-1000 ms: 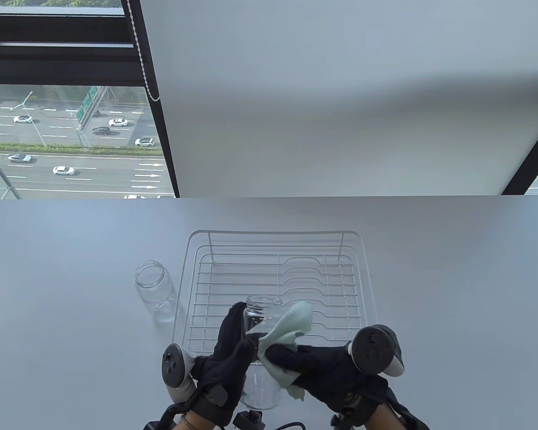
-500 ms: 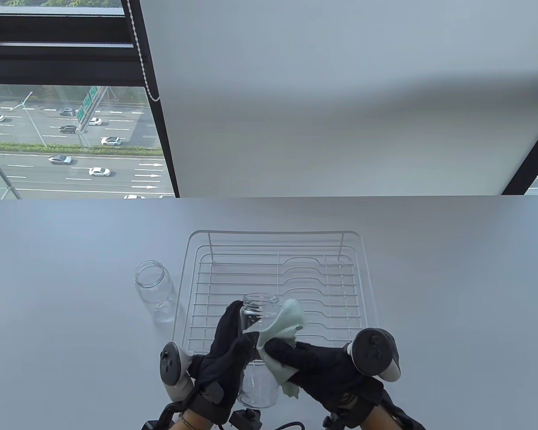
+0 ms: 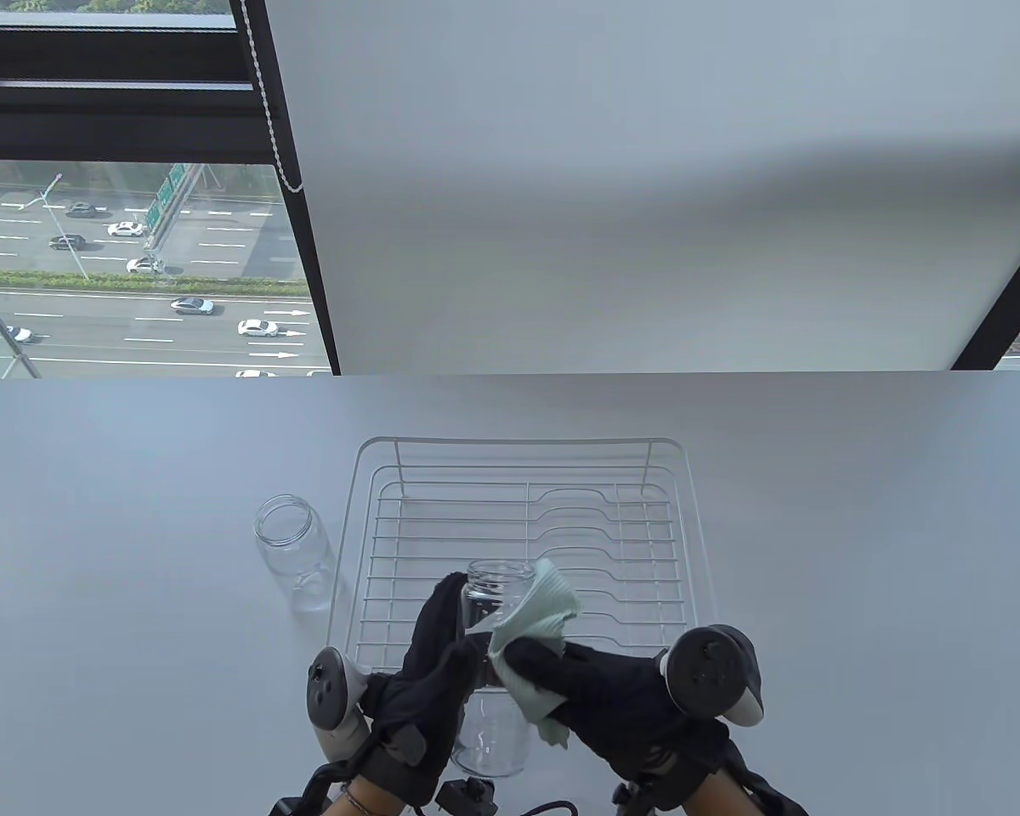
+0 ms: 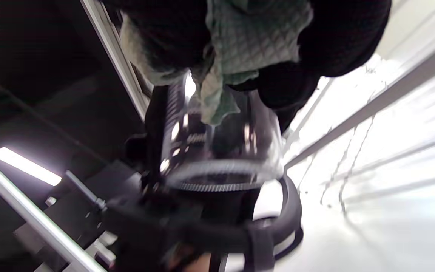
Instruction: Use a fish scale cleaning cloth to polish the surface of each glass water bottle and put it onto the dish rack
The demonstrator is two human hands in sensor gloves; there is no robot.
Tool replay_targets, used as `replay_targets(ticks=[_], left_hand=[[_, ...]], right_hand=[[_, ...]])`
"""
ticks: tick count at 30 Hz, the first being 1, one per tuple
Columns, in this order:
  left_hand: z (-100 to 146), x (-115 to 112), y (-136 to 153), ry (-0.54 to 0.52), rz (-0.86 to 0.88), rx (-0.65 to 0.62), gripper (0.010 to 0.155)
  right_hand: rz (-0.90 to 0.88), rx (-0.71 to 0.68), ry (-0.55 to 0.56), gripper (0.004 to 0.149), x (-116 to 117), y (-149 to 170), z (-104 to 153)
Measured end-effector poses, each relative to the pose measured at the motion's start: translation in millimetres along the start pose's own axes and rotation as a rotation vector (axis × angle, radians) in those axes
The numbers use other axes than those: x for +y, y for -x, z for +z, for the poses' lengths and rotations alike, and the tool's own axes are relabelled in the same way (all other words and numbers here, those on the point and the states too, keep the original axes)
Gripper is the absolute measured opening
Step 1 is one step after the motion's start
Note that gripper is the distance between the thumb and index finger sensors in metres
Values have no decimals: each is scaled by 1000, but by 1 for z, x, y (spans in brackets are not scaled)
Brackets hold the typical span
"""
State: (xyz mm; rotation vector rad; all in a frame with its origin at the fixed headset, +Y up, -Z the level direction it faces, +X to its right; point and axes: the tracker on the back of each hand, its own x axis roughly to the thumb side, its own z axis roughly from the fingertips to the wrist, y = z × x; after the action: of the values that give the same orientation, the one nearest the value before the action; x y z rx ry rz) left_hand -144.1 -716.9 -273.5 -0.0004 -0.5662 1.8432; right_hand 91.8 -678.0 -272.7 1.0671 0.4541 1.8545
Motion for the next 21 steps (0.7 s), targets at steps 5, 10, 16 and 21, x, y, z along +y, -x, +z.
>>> replay_targets(ticks=[5,10,16,21], left_hand=[[1,-6,1,37,-33,17,85],[0,-7,0,56,-25,6,86],[0,-2,-1,4,-15,-21,85],[0,-9,-1,47,-27,4,88]], right_hand=[[-47,19,-99,52,0,4,-2],[38,-34,423,56,-11,0,12],[-48,20,-77,54,2,6,-3],[13,-33,131,53,-11,1,7]])
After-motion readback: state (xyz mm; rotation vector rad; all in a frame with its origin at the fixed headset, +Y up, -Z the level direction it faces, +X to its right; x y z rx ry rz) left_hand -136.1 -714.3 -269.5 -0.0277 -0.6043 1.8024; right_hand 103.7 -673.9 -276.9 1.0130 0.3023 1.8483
